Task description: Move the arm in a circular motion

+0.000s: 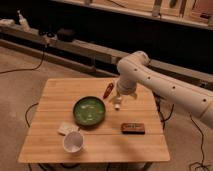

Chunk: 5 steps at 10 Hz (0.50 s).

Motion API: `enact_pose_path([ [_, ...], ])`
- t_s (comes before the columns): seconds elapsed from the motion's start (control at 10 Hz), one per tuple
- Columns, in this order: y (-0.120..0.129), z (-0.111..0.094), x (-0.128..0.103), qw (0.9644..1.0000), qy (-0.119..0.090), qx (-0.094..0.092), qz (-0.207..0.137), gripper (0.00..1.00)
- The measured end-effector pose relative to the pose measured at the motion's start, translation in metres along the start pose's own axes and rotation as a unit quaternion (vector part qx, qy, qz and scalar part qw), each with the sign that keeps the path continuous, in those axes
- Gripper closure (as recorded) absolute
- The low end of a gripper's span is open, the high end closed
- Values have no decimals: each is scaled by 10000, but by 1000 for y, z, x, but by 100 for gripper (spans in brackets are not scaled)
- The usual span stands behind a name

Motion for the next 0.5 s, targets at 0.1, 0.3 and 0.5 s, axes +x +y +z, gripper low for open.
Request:
enact_pose_path([
  [0.1,32,1,-10,9995,-24,-24,316,20],
  [0.3,76,1,-37,9969,-120,-153,761,20],
  [0.5,91,3,-78,9933,-377,-297,1048,20],
])
